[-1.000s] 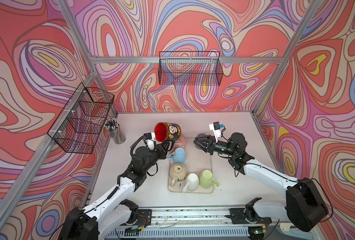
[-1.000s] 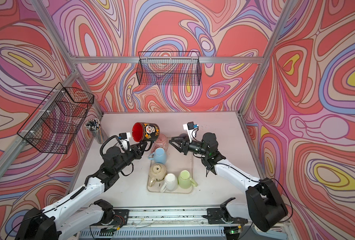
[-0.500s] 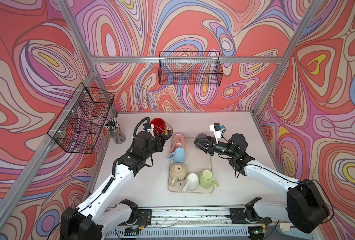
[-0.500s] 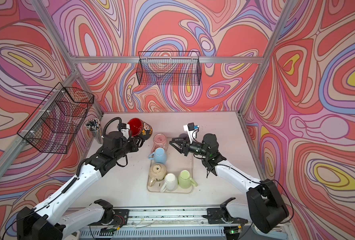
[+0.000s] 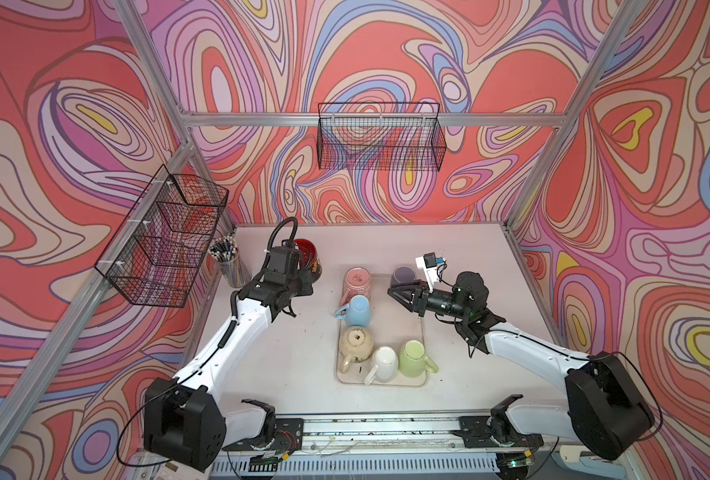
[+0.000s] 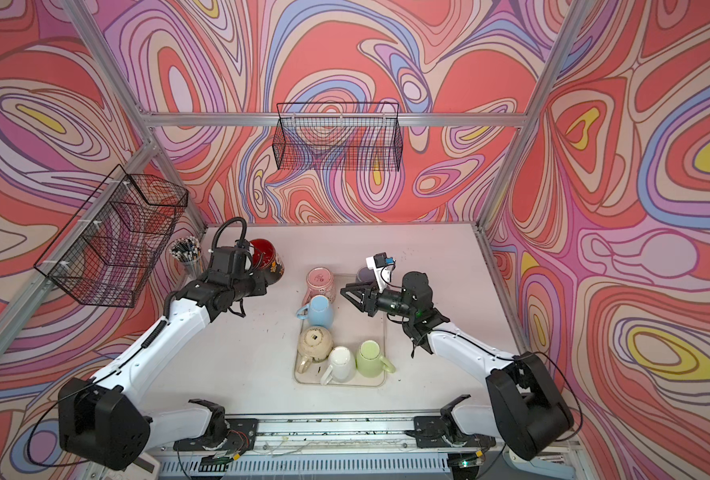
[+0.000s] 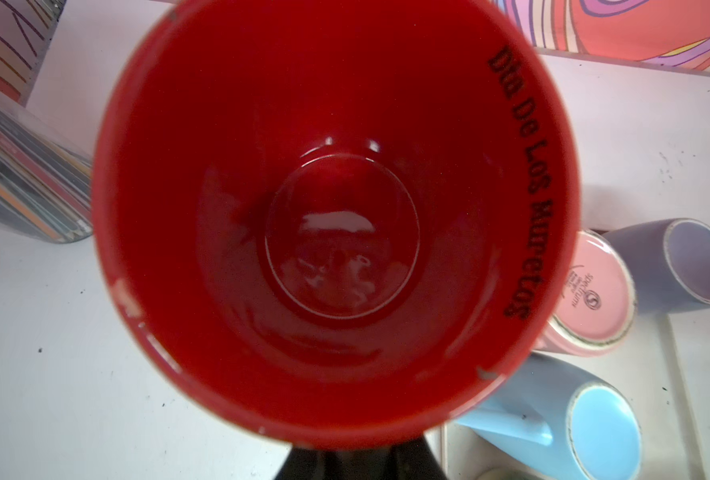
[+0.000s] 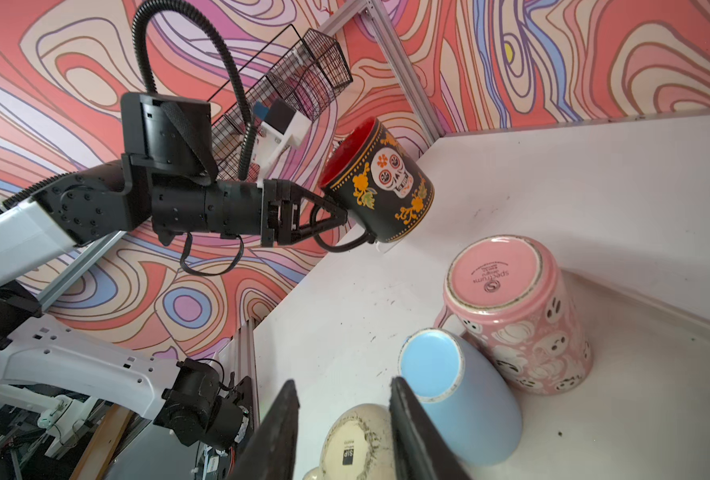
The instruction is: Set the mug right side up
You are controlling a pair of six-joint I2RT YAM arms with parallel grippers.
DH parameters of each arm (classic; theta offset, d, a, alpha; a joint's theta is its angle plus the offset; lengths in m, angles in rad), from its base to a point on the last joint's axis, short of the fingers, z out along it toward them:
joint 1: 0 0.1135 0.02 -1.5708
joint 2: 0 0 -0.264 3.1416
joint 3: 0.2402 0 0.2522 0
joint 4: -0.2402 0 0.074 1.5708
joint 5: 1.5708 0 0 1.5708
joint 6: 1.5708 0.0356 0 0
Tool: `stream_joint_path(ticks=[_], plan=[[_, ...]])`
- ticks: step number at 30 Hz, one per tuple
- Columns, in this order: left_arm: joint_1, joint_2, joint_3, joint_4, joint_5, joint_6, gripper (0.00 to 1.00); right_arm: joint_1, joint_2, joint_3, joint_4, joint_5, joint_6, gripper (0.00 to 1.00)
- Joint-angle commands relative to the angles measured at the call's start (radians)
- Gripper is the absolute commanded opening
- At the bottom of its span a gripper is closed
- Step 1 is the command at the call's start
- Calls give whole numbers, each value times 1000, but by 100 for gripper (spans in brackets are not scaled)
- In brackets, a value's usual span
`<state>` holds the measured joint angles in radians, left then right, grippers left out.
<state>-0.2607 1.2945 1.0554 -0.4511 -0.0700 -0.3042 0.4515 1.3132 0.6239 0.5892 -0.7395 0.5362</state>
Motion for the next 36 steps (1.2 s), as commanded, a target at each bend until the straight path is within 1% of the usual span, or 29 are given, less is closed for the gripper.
stream_joint_path(ticks=[1, 6, 14, 18, 24, 28, 36], plan=[[18, 28, 85, 117, -29, 68, 0, 2, 17, -21, 31, 15, 9, 37], [32, 115, 110, 161, -36, 103, 0, 3, 13, -33, 41, 24, 14, 36], [87, 225, 108, 286, -14, 96, 0, 4, 9, -46, 66, 24, 26, 36], [105, 276, 114, 334, -6, 112, 0, 3, 18, -47, 72, 21, 31, 36], [131, 353, 154, 354, 24, 146, 0, 4, 38, -47, 91, 13, 37, 35], [158, 396, 169, 375, 43, 144, 0, 3, 56, -47, 118, -4, 51, 36], [175, 476, 211, 402, 62, 169, 0, 3, 90, -42, 127, -6, 49, 35]])
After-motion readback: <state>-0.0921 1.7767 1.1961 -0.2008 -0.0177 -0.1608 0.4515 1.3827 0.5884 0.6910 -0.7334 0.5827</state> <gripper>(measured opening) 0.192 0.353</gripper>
